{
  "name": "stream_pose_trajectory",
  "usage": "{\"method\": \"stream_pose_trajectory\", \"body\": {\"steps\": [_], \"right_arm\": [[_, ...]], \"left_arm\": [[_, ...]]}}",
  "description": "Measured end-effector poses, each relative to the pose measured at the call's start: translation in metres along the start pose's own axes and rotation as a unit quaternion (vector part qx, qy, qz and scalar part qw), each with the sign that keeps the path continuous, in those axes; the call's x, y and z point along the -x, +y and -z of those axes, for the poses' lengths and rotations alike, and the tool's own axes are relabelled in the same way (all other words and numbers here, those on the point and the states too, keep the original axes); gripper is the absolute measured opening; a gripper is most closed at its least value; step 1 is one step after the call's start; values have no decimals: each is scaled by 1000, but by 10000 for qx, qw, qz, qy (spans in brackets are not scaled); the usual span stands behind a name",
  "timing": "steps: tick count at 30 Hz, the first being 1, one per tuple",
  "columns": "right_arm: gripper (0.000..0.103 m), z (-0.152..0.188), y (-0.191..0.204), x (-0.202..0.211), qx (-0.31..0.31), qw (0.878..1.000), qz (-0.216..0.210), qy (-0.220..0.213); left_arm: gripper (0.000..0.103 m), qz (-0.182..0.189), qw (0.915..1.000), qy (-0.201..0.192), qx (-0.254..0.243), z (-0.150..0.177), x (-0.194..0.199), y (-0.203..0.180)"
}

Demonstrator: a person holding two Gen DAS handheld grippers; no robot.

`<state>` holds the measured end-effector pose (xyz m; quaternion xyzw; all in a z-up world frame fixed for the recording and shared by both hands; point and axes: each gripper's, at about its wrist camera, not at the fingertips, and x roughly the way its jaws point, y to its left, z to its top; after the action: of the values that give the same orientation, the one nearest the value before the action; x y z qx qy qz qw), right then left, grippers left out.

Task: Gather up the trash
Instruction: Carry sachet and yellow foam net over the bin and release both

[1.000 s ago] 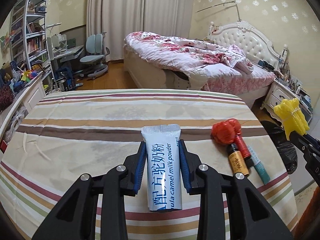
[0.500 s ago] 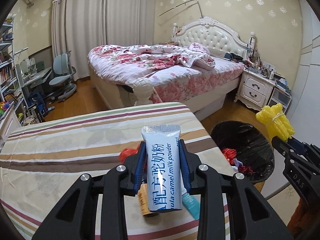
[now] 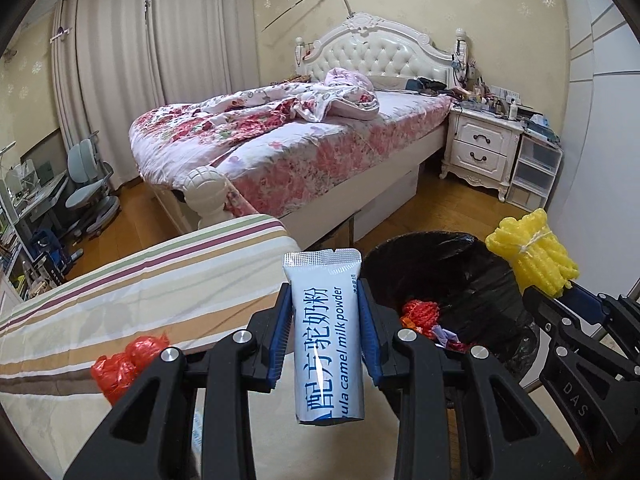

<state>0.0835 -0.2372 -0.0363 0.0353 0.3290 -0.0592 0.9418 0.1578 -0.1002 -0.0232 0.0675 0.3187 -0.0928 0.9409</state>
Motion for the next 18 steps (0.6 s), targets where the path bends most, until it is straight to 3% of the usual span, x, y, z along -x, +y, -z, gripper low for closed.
{"method": "stream_pose_trajectory", "body": {"steps": [11, 15, 17, 18], "right_arm": [[34, -1, -25, -39, -268, 9992, 35, 292], [41, -1, -31, -46, -344, 9989, 80, 301], [44, 0, -33, -47, -368, 9987, 122, 320], [47, 0, -33, -47, -374, 9987, 156, 323]], "left_arm": [[33, 0, 9994, 279, -215, -9, -41, -33], [34, -20, 9992, 304, -256, -10, -45, -37], [48, -45, 9990, 352, -258, -10, -47, -38], [63, -70, 9991, 337, -242, -9, -46, -38]]}}
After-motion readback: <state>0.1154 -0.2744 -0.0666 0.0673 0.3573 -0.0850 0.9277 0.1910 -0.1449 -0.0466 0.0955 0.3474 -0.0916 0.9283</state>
